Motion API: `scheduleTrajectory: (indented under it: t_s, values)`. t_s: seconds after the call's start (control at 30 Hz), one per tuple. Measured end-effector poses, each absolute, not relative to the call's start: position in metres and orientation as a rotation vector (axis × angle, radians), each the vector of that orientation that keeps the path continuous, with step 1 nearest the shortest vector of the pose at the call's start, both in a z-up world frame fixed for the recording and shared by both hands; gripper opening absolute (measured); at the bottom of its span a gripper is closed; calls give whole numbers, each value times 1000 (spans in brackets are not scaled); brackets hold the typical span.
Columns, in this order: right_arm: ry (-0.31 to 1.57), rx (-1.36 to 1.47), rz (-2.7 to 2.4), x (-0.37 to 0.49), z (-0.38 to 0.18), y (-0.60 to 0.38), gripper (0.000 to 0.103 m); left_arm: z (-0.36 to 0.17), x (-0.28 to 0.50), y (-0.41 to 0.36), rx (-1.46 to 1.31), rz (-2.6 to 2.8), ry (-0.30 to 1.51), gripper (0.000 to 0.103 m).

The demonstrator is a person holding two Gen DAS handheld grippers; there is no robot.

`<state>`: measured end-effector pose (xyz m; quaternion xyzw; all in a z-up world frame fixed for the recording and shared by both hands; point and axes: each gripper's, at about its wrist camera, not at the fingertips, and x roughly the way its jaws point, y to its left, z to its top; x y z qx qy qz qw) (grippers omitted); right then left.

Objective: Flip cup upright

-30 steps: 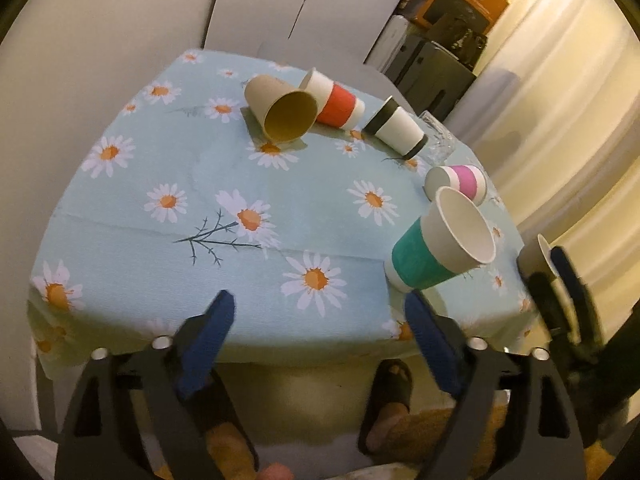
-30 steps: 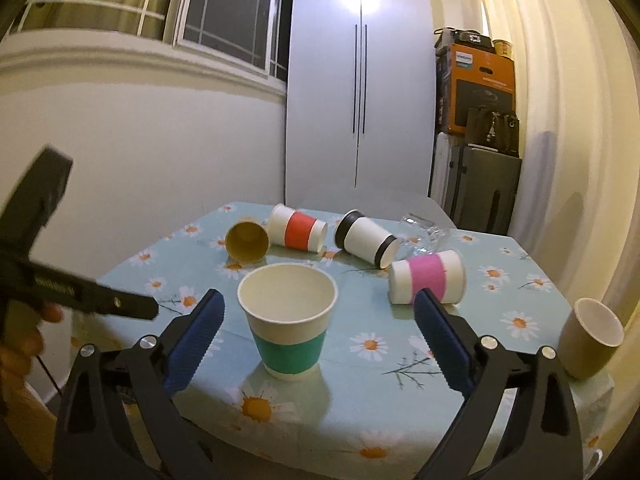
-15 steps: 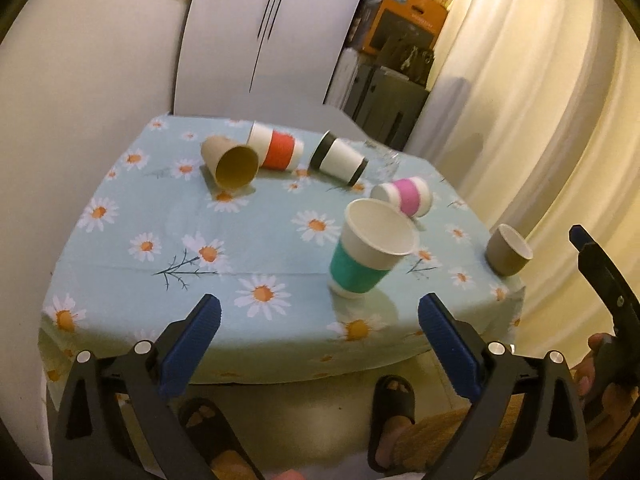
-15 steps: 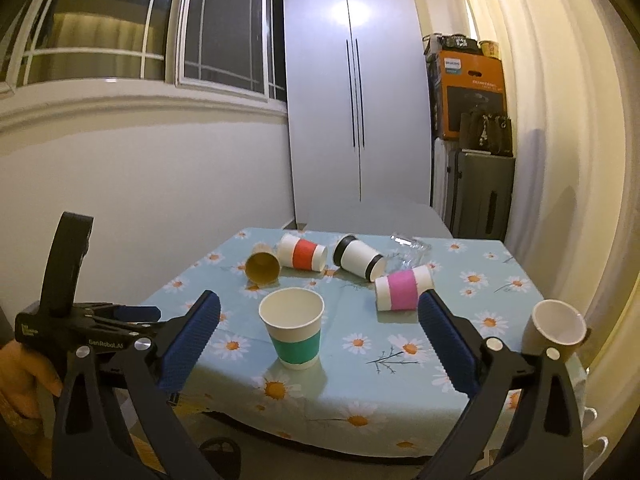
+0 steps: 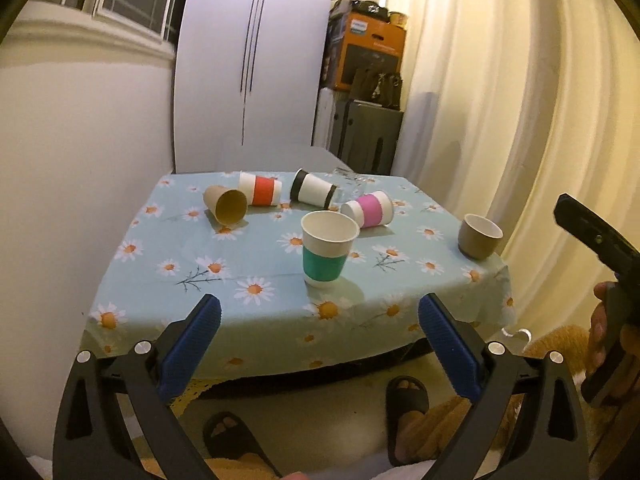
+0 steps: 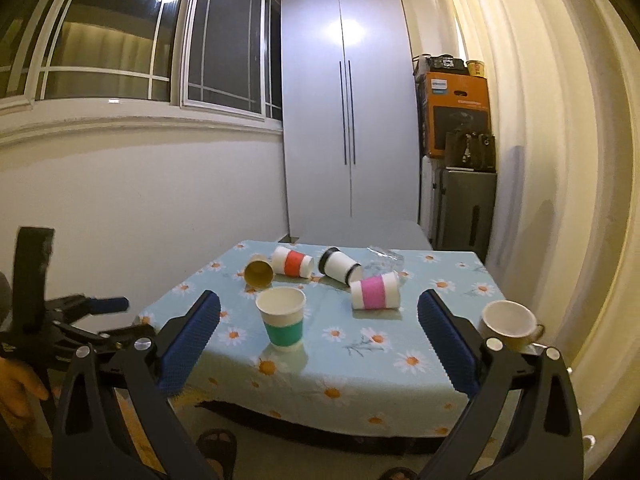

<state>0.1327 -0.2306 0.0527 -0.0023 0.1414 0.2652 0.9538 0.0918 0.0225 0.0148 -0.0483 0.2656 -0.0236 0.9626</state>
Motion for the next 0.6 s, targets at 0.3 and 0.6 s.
scheduleTrajectory:
  t_s: [0.3,0.6]
  values:
    - [291,-12,520,103,38,-250,98,15,49,-6,-15,-67,464,96]
    - [255,-16,522,84,30,-257,98,4,24,-8,-32,-63,426,96]
